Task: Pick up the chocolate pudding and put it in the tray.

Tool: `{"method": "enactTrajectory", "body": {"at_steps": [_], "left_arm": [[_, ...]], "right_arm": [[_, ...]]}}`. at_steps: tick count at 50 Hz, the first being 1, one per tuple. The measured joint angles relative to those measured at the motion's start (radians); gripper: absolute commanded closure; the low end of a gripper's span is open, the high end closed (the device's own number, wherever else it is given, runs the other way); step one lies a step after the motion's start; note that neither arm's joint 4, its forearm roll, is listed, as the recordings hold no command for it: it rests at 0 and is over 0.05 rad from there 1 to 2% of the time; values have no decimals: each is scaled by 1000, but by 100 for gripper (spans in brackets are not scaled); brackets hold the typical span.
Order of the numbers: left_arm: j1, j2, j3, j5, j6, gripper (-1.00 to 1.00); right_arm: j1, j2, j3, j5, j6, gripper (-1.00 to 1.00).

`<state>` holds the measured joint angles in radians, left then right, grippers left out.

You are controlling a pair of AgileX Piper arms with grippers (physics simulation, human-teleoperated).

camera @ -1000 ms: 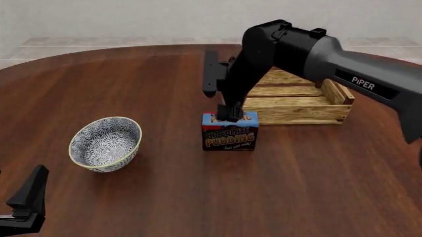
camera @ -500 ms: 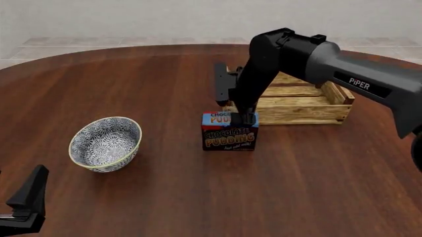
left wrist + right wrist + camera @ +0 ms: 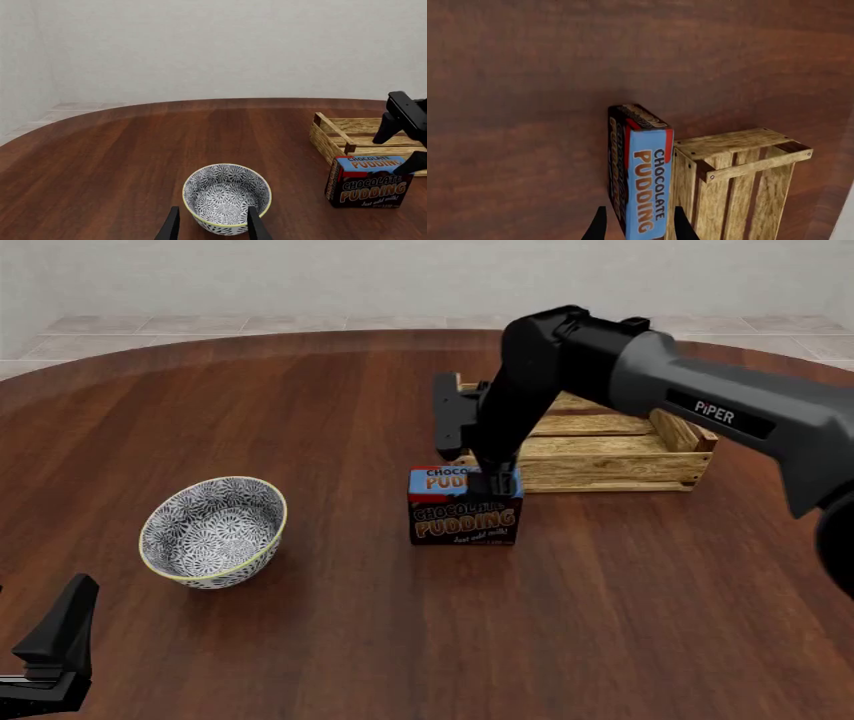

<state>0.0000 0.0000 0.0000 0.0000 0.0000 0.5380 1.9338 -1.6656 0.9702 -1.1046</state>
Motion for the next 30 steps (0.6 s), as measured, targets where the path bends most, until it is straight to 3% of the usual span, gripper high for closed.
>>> {"method": "enactTrajectory", "body": {"at_steps": [30], "left_arm": [[0, 0, 0, 0, 0, -100]], "right_arm": [[6, 46, 8, -40, 56, -100]]}}
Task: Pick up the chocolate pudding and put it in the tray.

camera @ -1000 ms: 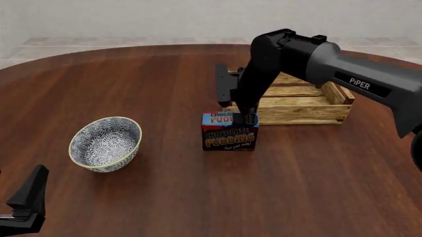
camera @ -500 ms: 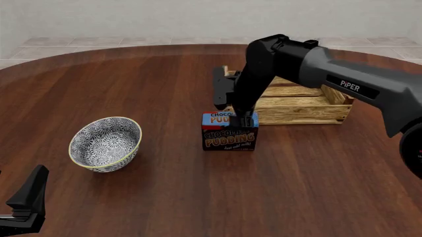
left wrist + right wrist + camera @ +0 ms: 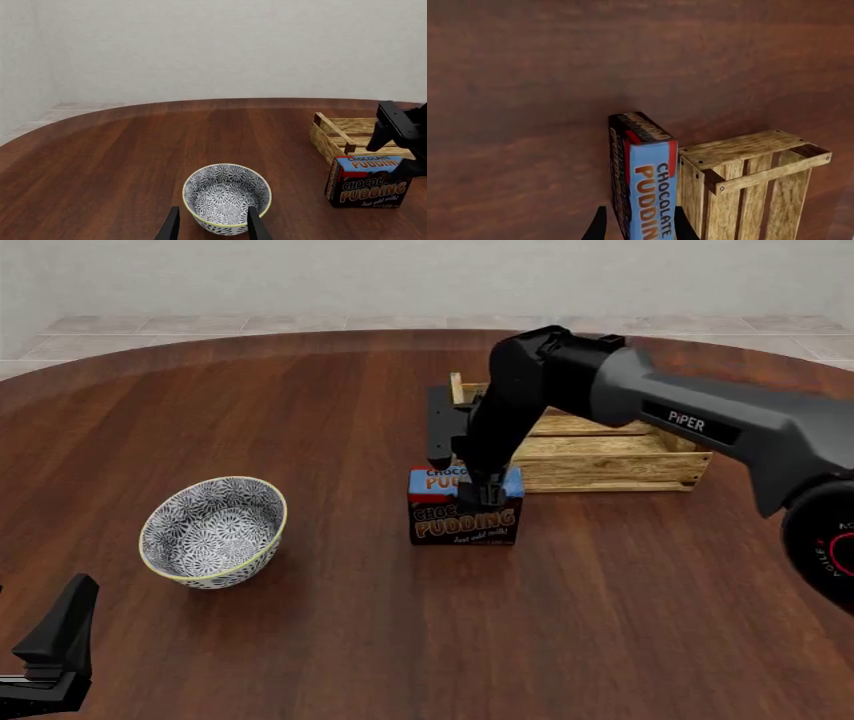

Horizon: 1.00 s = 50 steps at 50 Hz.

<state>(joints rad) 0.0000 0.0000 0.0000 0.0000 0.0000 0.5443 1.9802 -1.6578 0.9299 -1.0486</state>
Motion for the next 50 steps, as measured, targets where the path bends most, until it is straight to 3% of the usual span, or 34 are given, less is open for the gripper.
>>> {"method": "enactTrajectory", "body": {"at_steps": [50], "left_arm": [[0, 0, 0, 0, 0, -100]], "right_arm": [[-21, 77, -76, -2, 38, -100]]}}
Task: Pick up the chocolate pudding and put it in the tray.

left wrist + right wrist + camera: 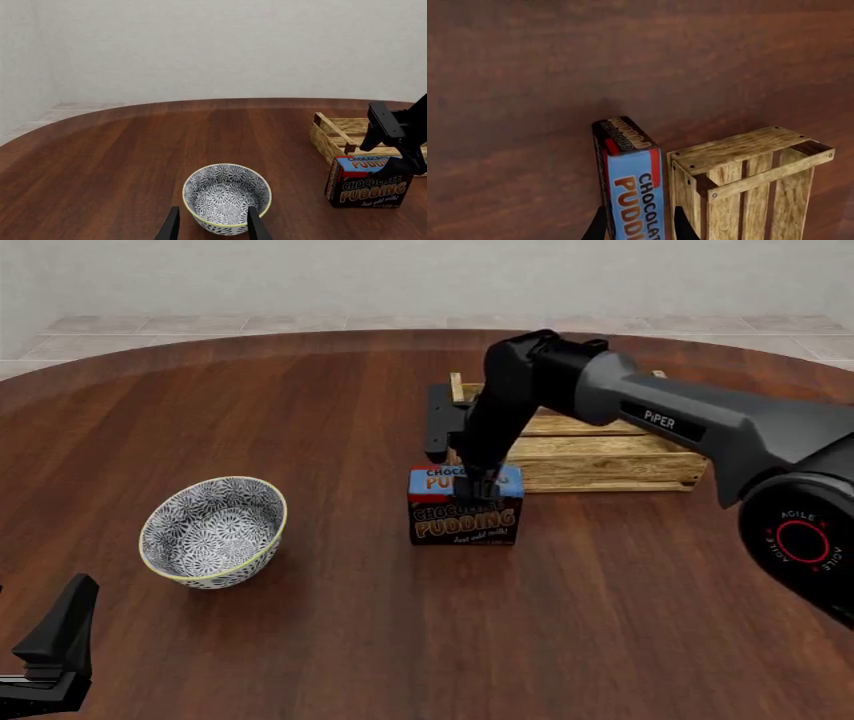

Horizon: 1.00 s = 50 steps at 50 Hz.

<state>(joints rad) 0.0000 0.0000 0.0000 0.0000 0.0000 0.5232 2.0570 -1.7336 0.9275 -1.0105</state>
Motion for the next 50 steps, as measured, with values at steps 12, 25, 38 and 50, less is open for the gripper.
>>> {"method": "enactTrajectory", "body": {"at_steps": [12, 25, 38, 50], "left_arm": [[0, 0, 0, 0, 0, -100], [0, 0, 0, 0, 0, -100], [0, 0, 0, 0, 0, -100], [0, 0, 0, 0, 0, -100]], "right_arm": [[5, 9, -5, -4, 14, -100], [10, 26, -16, -8, 28, -100], [18, 31, -24, -7, 37, -100], [20, 34, -28, -7, 44, -100]]}}
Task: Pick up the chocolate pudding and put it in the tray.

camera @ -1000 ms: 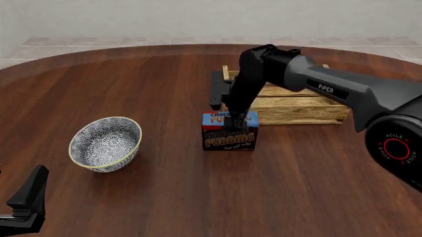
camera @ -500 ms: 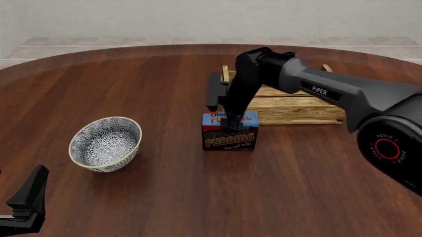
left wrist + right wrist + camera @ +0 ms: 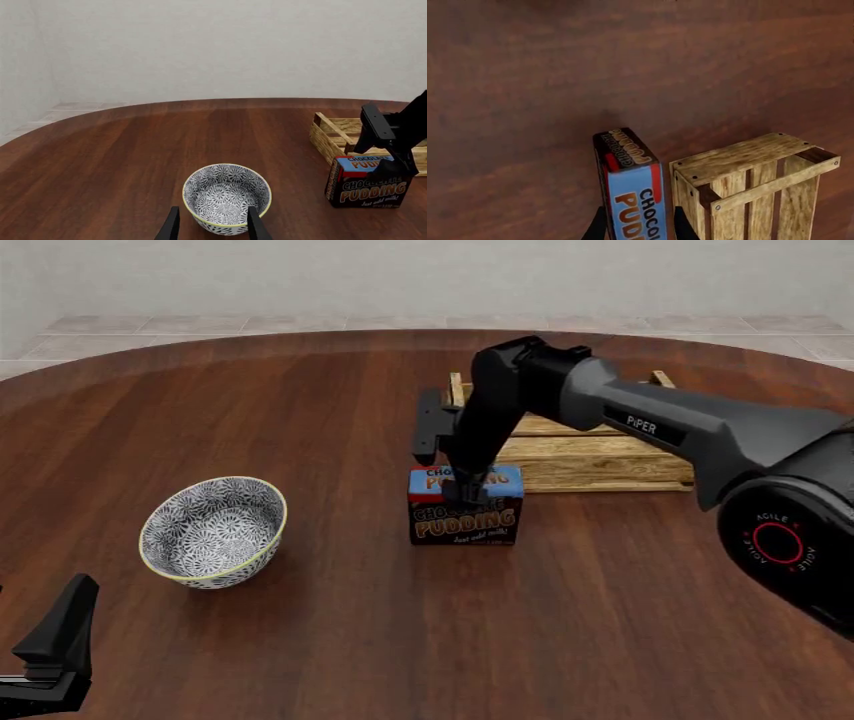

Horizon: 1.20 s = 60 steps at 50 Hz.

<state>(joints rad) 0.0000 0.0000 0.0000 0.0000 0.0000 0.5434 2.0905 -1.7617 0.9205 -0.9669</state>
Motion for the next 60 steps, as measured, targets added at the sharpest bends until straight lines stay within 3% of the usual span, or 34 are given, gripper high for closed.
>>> {"method": "enactTrajectory", "body": {"at_steps": [55, 56, 60], "left_arm": [[0, 0, 0, 0, 0, -100], [0, 0, 0, 0, 0, -100], [0, 0, 0, 0, 0, -100]], "right_arm": [[18, 36, -25, -8, 33, -100], [19, 36, -23, -9, 33, 100], [28, 30, -15, -12, 36, 100]]}}
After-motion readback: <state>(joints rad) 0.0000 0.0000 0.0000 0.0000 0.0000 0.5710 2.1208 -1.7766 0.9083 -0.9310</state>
